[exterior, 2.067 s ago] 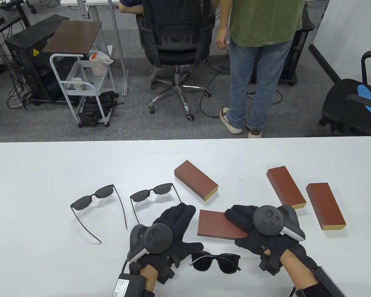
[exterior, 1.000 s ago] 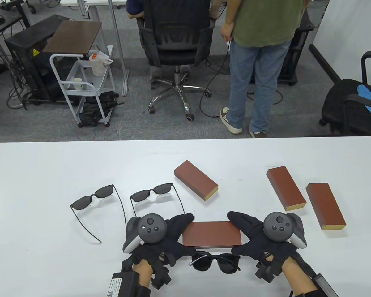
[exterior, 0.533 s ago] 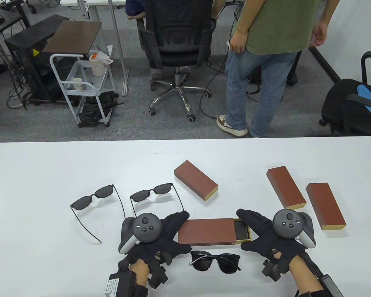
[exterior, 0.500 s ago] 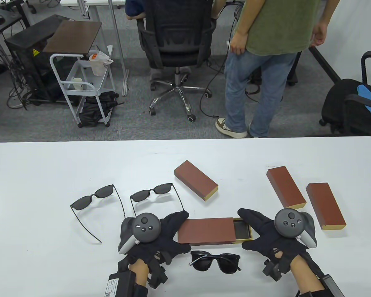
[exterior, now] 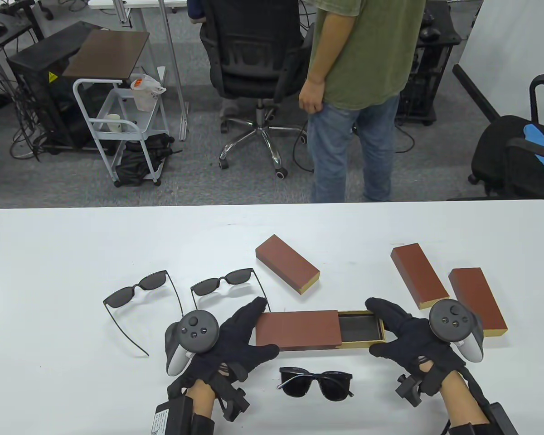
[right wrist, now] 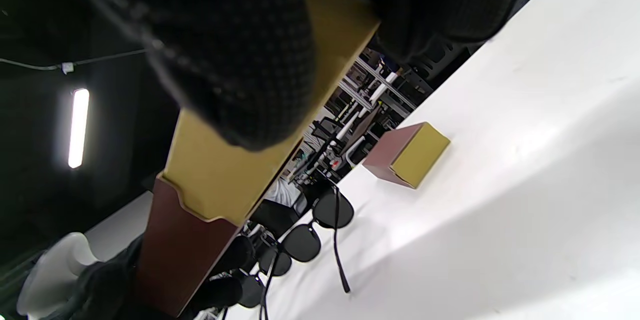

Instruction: Slide to open storage boxes and store sunglasses

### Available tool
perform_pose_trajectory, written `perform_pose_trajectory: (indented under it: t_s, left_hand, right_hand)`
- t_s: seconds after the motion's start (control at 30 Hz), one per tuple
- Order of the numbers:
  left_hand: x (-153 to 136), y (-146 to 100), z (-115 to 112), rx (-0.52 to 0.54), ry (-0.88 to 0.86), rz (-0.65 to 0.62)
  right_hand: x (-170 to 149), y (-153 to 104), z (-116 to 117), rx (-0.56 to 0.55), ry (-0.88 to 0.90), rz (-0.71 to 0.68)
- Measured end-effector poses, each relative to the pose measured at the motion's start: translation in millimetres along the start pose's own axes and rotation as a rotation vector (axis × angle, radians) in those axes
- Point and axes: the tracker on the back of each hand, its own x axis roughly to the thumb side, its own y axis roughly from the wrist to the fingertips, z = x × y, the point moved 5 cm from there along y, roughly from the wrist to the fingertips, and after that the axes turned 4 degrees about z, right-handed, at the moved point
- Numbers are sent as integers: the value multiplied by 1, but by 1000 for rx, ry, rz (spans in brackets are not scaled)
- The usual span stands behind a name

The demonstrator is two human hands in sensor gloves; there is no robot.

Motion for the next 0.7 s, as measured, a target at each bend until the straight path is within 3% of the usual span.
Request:
perform_pose_trajectory:
  t_s: [0.13,0.23,0.4,0.5,0.7]
  left_hand:
    - [-9,-2,1,63,-200,91]
    - [-20,-3,-8,27,-362,194]
    - [-32,-1,-28,-72,-622,229]
    - [-34,-1,-34,-102,-695,234]
    - [-35,-3,-25,5,-678,227]
  right_hand:
    - [5,-1,-2,-35,49,-20]
    - [8,-1,-2,-45,69,-29]
    - [11,-1,3,-37,91,-39]
    - [12,-1,6,-37,89,-41]
    - [14,-1,12,-45,89,-48]
